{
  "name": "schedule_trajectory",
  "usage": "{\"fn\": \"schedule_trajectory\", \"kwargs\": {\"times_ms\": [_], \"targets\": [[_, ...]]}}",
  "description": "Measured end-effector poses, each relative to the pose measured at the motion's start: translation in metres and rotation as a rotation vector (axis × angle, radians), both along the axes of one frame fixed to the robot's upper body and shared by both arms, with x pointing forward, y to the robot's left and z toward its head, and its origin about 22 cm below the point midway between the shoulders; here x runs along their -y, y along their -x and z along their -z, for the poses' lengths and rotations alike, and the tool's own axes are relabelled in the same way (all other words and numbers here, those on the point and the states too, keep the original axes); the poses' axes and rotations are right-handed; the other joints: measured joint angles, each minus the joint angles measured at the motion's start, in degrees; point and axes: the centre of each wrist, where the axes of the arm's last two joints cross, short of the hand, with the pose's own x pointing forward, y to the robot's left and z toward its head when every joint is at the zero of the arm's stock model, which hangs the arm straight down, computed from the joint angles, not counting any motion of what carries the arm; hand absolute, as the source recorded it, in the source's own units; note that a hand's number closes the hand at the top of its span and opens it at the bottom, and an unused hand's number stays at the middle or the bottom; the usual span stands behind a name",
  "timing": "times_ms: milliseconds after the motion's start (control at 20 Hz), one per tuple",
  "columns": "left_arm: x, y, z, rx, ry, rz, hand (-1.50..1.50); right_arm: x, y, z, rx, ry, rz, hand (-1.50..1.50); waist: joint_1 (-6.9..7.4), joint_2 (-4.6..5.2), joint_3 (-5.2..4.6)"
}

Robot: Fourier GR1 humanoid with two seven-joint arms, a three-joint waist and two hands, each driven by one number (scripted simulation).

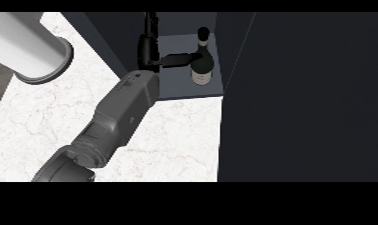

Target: Pick up the wine, place it into the cabinet and close the cabinet

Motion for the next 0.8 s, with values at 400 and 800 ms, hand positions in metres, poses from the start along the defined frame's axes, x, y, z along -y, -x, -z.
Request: {"fn": "schedule_trajectory", "kwargs": {"times_ms": [400, 800], "targets": [[0.001, 0.001, 0.000, 0.012, 0.075, 0.029, -1.50, -0.003, 0.002, 0.002, -0.017, -0.014, -0.007, -1.50, -0.04, -0.28, -0.08], [0.000, 0.010, 0.011, 0.005, 0.116, 0.038, -1.50, -0.005, 0.001, 0.000, -0.024, -0.009, -0.004, -1.50, 0.10, -0.92, -0.01]]}}
